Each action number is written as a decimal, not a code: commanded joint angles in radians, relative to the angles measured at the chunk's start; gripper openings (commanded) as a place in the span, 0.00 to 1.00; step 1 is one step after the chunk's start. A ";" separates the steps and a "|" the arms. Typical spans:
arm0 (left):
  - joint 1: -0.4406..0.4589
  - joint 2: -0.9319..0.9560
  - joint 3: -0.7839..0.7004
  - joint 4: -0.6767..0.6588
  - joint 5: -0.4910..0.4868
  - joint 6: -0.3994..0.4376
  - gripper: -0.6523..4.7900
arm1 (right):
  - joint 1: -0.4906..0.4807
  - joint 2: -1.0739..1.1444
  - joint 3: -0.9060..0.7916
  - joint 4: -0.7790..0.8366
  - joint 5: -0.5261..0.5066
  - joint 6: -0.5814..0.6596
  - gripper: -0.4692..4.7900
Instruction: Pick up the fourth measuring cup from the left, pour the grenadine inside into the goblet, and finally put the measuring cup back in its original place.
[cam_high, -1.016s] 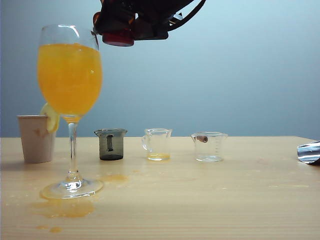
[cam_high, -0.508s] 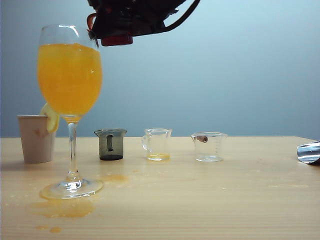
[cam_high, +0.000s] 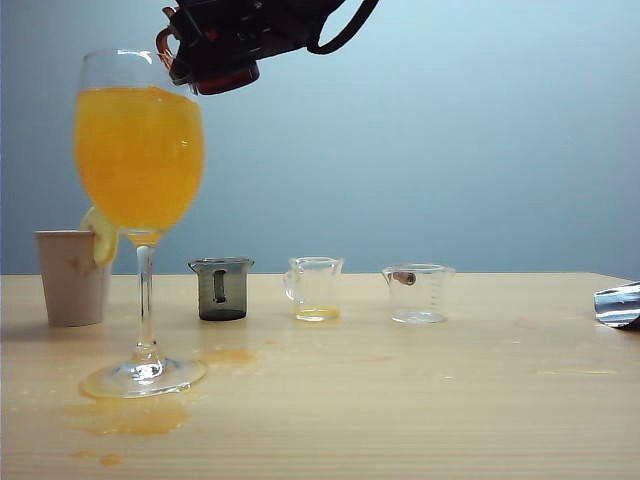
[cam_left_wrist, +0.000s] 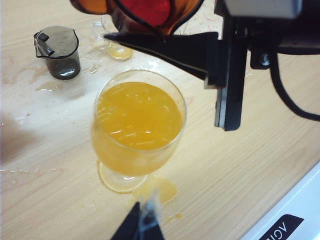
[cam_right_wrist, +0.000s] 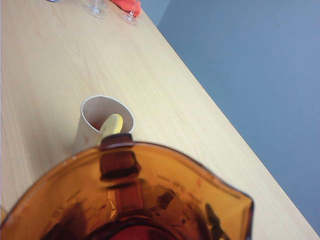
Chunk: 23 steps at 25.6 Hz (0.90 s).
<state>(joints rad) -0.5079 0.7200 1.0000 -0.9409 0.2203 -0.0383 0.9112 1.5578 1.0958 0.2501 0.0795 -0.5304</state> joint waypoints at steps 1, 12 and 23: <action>-0.001 0.000 0.003 0.005 0.000 0.005 0.11 | 0.008 -0.005 0.017 0.042 0.002 -0.040 0.29; -0.001 0.004 0.003 0.003 -0.025 0.039 0.11 | 0.035 -0.005 0.031 0.083 0.049 -0.159 0.29; -0.001 0.004 0.003 0.000 -0.024 0.039 0.12 | 0.039 -0.005 0.031 0.127 0.049 -0.286 0.29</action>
<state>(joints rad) -0.5079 0.7261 1.0000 -0.9436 0.1970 -0.0036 0.9459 1.5581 1.1164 0.3435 0.1307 -0.7902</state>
